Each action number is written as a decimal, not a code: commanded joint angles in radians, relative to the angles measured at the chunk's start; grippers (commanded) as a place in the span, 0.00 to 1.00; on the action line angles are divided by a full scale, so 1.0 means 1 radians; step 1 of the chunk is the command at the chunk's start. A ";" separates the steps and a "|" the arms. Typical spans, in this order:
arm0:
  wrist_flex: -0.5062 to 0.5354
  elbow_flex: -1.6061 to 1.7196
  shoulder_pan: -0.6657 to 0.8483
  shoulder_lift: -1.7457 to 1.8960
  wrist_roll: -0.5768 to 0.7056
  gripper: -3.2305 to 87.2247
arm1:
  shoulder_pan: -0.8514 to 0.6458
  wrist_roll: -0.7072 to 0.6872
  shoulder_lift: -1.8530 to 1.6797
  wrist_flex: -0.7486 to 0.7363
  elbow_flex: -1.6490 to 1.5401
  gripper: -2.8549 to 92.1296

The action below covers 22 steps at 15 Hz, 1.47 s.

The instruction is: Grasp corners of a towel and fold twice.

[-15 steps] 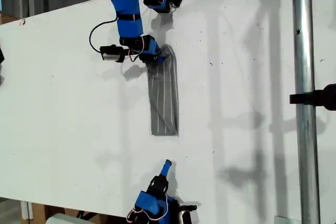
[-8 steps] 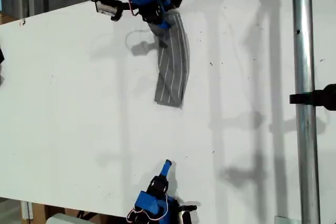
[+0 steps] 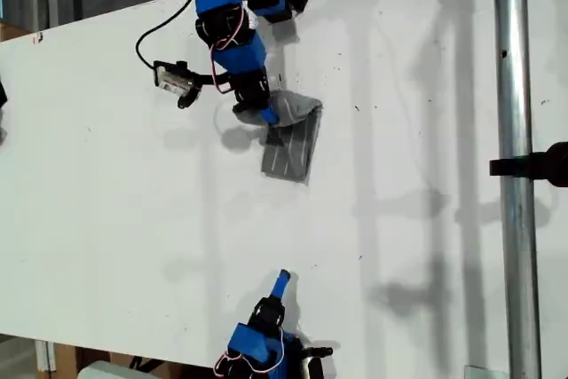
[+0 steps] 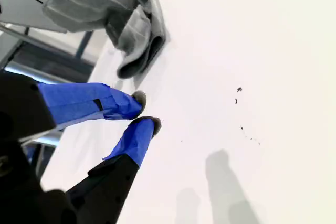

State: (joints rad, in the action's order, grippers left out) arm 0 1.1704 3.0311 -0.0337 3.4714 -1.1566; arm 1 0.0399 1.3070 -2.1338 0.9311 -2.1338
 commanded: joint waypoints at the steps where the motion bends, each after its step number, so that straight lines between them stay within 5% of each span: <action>1: -0.021 -0.021 0.023 0.008 -0.009 0.10 | -0.011 -0.031 0.201 -0.120 0.183 0.03; 4: -0.020 -0.020 0.018 0.008 -0.014 0.11 | -0.003 -0.015 0.479 -0.282 0.218 0.03; 6: -0.018 -0.018 0.018 0.008 -0.017 0.11 | -0.029 -0.009 0.606 -0.221 0.267 0.04; 7: -0.018 -0.018 0.018 0.008 -0.017 0.11 | -0.034 -0.018 0.626 -0.158 0.316 0.14; 8: -0.018 -0.018 0.018 0.008 -0.018 0.11 | -0.034 -0.052 0.624 -0.109 0.380 0.37; 9: -0.018 -0.018 0.020 0.008 -0.020 0.11 | -0.035 -0.106 0.600 -0.100 0.431 0.40; 11: -0.020 -0.021 0.026 0.008 -0.018 0.11 | -0.063 -0.176 0.515 -0.066 0.505 0.23; 15: -0.011 -0.014 0.028 0.008 -0.049 0.13 | -0.146 -0.207 0.256 0.193 0.462 0.21; 18: -0.012 0.031 0.054 0.008 -0.106 0.12 | -0.187 -0.080 -0.176 0.319 -0.046 0.04; 22: -0.035 0.089 0.080 0.008 -0.075 0.01 | -0.121 0.126 -0.930 0.476 -0.580 0.03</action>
State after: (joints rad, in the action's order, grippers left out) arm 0 1.1704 3.1094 0.0261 3.4714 -1.2517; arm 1 -0.0966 1.3975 -2.8471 1.3668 -2.6430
